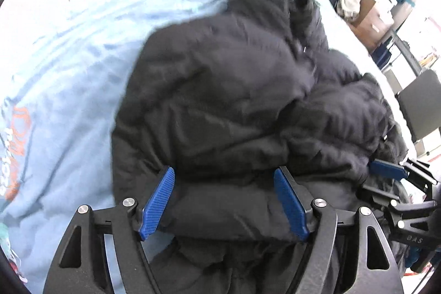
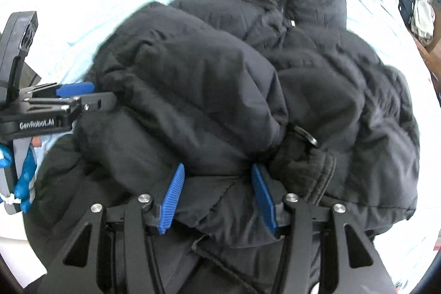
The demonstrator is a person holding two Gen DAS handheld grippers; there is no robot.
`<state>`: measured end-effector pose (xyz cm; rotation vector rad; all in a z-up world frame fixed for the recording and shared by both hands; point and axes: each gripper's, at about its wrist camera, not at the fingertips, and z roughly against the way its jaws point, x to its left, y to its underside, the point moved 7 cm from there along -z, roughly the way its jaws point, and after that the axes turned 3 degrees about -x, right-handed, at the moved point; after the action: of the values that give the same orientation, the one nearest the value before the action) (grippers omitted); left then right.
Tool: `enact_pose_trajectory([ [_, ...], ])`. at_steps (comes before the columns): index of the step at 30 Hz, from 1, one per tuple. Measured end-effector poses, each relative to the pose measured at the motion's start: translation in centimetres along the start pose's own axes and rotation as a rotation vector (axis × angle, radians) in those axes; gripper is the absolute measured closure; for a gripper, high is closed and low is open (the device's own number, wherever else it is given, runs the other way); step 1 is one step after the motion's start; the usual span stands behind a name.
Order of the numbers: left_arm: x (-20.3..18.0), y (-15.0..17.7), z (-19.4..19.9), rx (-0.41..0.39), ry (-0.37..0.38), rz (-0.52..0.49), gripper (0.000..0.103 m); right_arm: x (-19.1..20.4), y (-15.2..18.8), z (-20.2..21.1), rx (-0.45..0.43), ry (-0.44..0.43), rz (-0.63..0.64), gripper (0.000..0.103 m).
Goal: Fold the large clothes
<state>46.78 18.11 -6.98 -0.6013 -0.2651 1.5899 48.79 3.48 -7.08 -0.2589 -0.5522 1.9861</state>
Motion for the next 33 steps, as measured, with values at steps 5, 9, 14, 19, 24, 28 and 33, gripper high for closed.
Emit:
enact_pose_trajectory([
  [5,-0.2,-3.4,0.8,-0.057,-0.021,-0.044,0.028,1.2,-2.1,2.8,-0.084,-0.016,0.039,0.053],
  [9,-0.4,-5.7,-0.8,-0.077,-0.073,-0.077,0.024,1.4,-4.0,3.1,-0.133,-0.009,0.048,0.053],
  [14,-0.5,-6.3,-4.0,-0.049,-0.112,-0.083,0.023,1.2,-5.2,0.9,-0.135,0.016,0.061,0.053],
  [19,-0.4,-5.8,-5.9,-0.033,-0.142,-0.095,0.021,0.6,-4.3,-1.7,-0.104,0.043,0.069,0.053],
  [24,-0.4,-5.6,-7.0,-0.034,-0.151,-0.100,0.019,0.2,-3.8,-3.0,-0.096,0.041,0.061,0.053],
  [28,-0.3,-5.4,-7.6,-0.033,-0.150,-0.095,0.019,-0.1,-3.7,-3.6,-0.096,0.038,0.050,0.053],
  [33,-0.3,-5.1,-8.0,-0.033,-0.150,-0.092,0.019,0.0,-3.7,-3.8,-0.101,0.047,0.052,0.052],
])
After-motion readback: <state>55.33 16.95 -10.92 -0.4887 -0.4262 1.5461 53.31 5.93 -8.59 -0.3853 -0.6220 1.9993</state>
